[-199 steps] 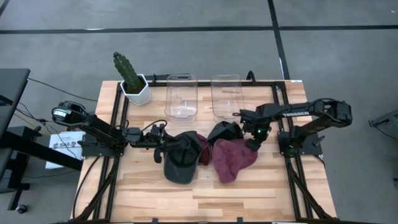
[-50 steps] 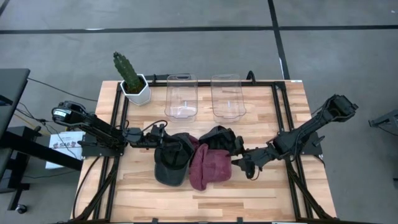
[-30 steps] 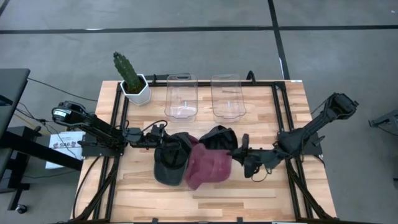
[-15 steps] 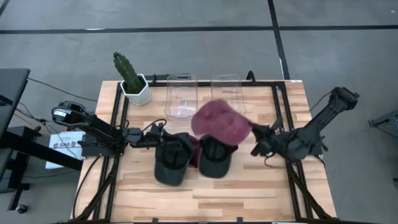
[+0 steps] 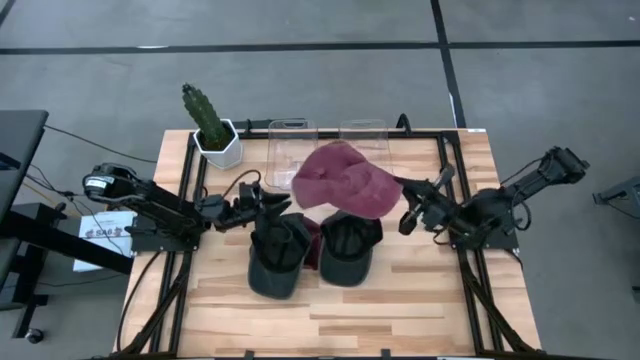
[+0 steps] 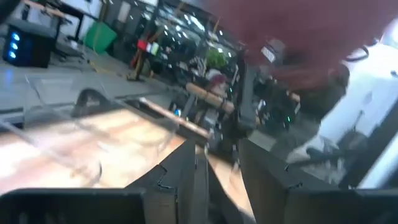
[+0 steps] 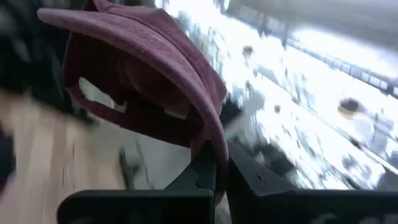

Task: Pick & Place hat
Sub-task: Put the right red cap into the right transparent bin

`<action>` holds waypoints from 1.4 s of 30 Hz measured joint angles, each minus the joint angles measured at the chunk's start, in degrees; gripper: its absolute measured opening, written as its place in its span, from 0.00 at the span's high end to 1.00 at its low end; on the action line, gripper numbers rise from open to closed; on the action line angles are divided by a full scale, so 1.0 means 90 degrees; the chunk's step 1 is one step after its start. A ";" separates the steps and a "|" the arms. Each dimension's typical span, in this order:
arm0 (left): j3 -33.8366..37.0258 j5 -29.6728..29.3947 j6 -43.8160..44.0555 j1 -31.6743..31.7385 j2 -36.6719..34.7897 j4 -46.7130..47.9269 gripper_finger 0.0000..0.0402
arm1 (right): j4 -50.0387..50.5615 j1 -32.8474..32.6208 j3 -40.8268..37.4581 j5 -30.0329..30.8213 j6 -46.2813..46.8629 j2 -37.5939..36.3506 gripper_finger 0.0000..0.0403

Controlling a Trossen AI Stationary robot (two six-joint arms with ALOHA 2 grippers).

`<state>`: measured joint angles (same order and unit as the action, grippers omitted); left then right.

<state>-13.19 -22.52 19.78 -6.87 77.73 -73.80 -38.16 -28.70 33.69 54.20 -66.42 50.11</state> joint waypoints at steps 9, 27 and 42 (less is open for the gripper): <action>-0.0785 0.0002 -0.0483 0.0211 0.0000 0.0001 0.70 | -0.2653 0.0381 0.0000 -0.2689 -0.0338 0.0000 0.99; -0.1565 0.0794 -0.1004 0.0056 0.0000 0.0269 0.70 | -0.4630 0.2354 -0.0002 -0.3864 0.1078 -0.0547 0.99; -0.1565 0.0794 -0.0984 0.0046 0.0000 0.0621 0.70 | -0.5622 0.3605 0.0336 -0.1586 0.0908 -0.1249 0.99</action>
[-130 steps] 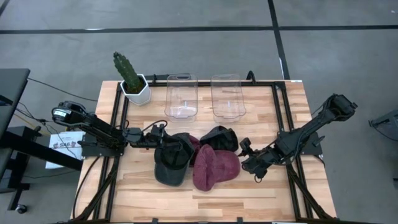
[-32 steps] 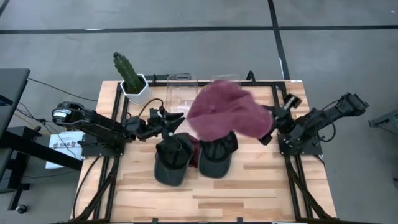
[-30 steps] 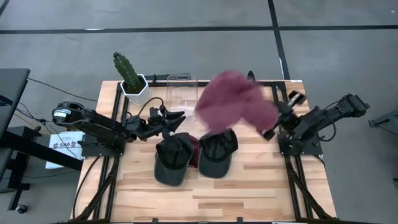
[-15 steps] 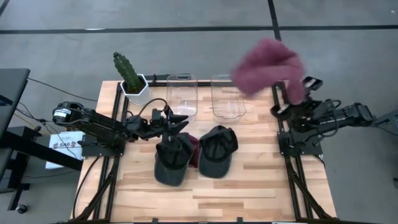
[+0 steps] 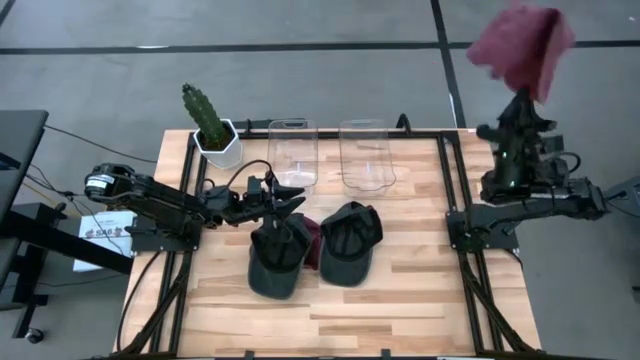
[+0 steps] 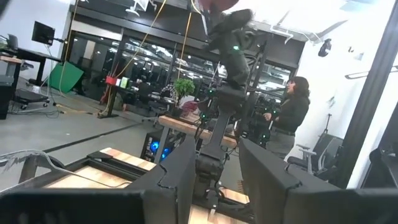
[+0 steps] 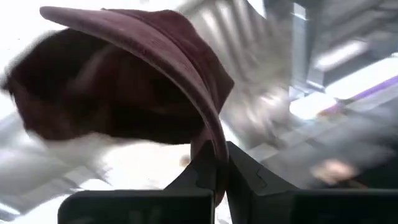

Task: Pick & Place hat
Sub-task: Put the right red cap into the right transparent bin

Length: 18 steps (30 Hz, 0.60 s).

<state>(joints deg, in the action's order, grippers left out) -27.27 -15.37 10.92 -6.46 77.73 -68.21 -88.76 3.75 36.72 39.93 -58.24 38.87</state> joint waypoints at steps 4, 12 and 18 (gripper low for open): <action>0.0000 0.0002 0.0002 0.0000 0.0000 0.0001 0.70 | 0.0390 0.0306 0.0008 0.0526 0.0102 -0.0243 0.99; 0.0000 0.0002 0.0004 0.0002 0.0000 -0.0047 0.70 | 0.2570 0.0339 0.0008 0.0335 0.1478 -0.0639 0.99; -0.0119 0.0441 -0.0393 0.0005 -0.0022 -0.0995 0.70 | 0.4677 0.0337 0.0006 -0.0295 0.2418 -0.0660 0.99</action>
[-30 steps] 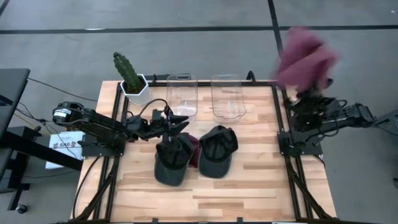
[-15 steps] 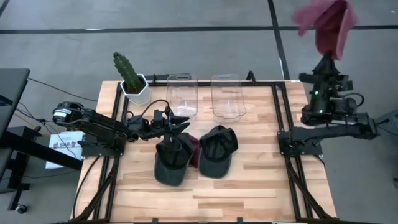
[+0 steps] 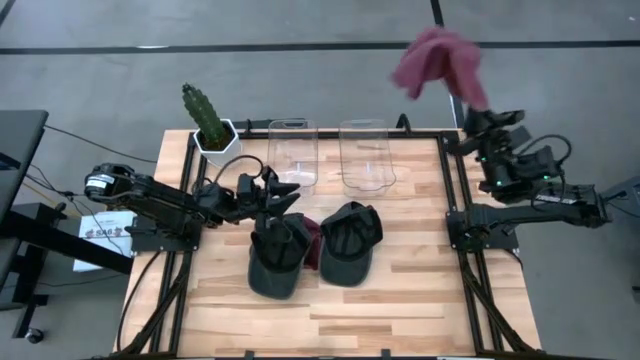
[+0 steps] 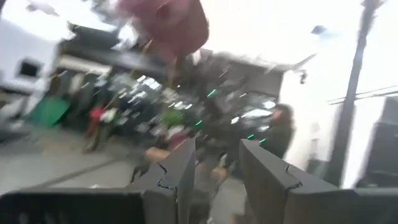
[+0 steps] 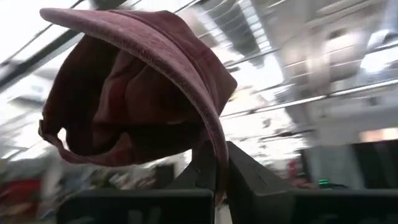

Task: Pick & Place hat
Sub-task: Put the right red cap into the right transparent bin

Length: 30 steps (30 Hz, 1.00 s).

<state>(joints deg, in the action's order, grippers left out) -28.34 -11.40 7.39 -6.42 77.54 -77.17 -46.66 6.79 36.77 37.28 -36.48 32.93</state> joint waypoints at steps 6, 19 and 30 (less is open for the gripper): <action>-0.0755 0.1606 -0.0396 0.0010 -0.0039 0.0322 0.70 | 0.1703 0.0000 -0.0007 -0.1195 0.1088 0.0101 0.99; -0.2634 0.0458 -0.2718 0.0085 -0.0036 0.3677 0.70 | 0.1938 -0.0356 -0.0007 -0.2356 0.1500 0.0731 1.00; -0.3588 -0.1590 -0.4574 0.0078 0.0019 0.3995 0.70 | 0.1944 -0.0993 -0.0007 -0.2434 0.1080 0.0757 1.00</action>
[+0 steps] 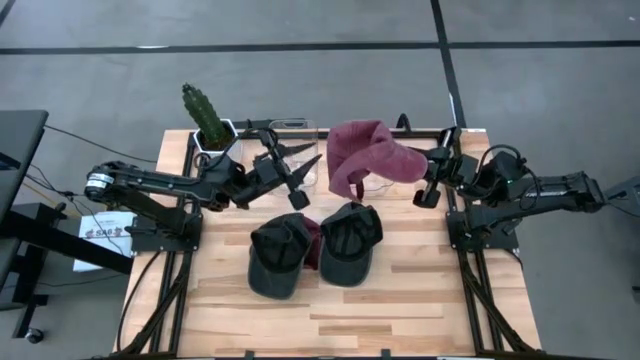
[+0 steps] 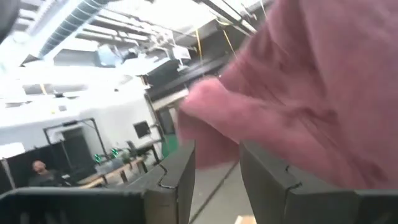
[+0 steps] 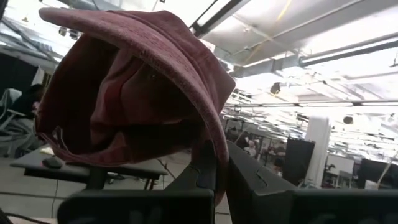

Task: Pick & Place hat
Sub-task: Put the right red cap into the right transparent bin

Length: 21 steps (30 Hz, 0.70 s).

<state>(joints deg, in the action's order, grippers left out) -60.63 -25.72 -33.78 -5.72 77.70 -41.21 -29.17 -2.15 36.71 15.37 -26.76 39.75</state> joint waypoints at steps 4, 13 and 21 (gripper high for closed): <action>-0.0371 -0.0459 -0.0523 0.0007 0.0314 0.0032 0.70 | 0.0002 -0.0097 0.0000 0.0005 -0.0033 0.0002 1.00; -0.1344 -0.1145 -0.1134 0.0007 0.1625 -0.0017 0.70 | -0.0139 -0.0086 0.0000 0.0162 -0.0239 0.0000 1.00; -0.1969 -0.1272 -0.1208 0.0010 0.1899 -0.0575 0.70 | 0.0068 -0.0295 0.0010 0.0215 -0.0241 0.0262 1.00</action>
<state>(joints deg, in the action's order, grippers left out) -78.35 -37.16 -44.65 -5.63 94.79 -46.38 -28.56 -4.80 36.80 17.30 -28.93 42.10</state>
